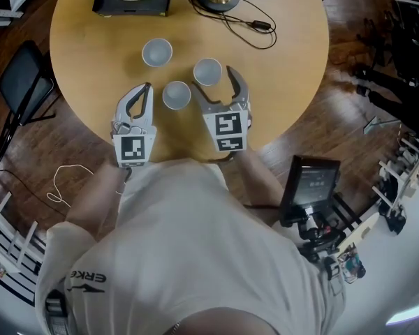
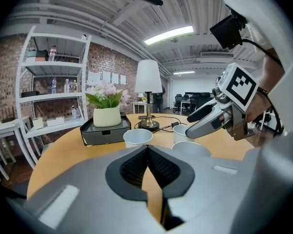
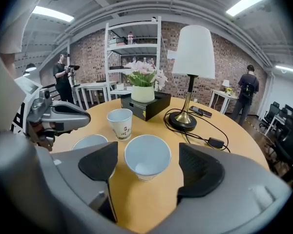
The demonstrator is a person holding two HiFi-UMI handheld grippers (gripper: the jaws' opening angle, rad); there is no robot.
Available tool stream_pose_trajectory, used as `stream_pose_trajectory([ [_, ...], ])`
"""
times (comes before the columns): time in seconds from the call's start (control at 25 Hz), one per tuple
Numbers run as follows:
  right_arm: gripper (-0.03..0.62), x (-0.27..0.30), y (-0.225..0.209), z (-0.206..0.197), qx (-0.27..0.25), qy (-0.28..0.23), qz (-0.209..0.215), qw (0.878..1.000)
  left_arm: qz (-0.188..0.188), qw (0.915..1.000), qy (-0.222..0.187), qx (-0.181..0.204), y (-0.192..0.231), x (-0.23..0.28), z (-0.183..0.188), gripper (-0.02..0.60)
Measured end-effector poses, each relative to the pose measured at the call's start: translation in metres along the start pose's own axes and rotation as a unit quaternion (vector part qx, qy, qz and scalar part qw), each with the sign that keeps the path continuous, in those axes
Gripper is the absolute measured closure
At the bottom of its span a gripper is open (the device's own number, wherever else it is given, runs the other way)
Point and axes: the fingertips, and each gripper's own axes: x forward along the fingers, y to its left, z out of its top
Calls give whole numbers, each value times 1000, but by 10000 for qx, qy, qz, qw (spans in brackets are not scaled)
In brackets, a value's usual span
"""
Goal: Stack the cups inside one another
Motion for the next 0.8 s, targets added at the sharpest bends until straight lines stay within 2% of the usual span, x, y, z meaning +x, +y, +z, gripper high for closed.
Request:
stream_pose_trajectory([
  [0.16,160,17,-3,-1,-153,402,165,9989,99,9999,54,-66,6,-1,-3,580],
  [0.44,173,32,-1,-8,-335,830,344,9954,238,9995,90,-166,15,-1,-10,580],
  [0.52,210,32,0,-9,-385,867,350,9949,251,9995,91,-184,15,-2,-10,580],
  [0.8,215,27,-2,8,-471,596,254,9968,273,9993,93,-220,18,-1,-8,580],
])
